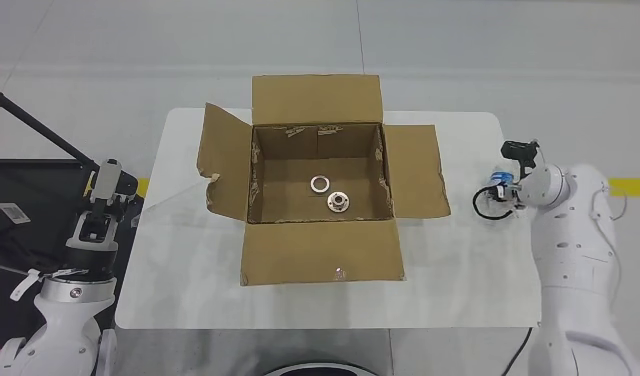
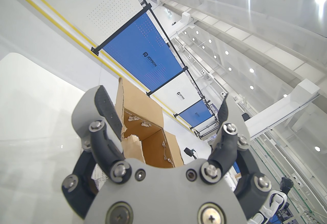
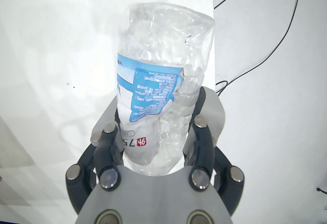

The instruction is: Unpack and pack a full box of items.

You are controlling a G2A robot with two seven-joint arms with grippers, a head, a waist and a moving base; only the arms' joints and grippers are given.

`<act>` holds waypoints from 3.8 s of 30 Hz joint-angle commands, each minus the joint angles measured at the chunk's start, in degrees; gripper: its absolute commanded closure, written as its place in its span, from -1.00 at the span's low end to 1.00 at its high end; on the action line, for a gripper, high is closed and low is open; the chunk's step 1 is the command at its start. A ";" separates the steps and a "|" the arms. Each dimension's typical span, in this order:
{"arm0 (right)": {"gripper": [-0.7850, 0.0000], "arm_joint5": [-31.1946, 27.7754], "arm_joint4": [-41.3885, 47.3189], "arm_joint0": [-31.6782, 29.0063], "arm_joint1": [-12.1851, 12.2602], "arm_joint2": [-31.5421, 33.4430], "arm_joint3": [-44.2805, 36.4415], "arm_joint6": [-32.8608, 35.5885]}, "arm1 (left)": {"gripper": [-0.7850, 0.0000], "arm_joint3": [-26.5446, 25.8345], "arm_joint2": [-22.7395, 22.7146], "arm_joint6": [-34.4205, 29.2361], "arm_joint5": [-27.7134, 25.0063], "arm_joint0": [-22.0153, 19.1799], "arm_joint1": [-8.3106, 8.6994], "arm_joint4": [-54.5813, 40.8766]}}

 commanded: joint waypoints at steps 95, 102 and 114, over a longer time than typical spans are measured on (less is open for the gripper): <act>-0.95 1.06 8.82 1.32 -8.78 -47.00 -22.27 -9.65 | -1.00 0.00 0.00 0.00 0.00 0.00 0.00 0.00; -1.00 -0.33 10.79 -2.51 -7.57 -41.62 -30.95 -8.52 | -1.00 0.00 0.00 0.00 0.00 0.00 0.00 0.00; -1.00 3.71 28.86 -12.27 -5.07 -21.48 -53.84 -6.16 | -1.00 2.94 0.99 -2.17 2.88 -2.07 0.17 4.26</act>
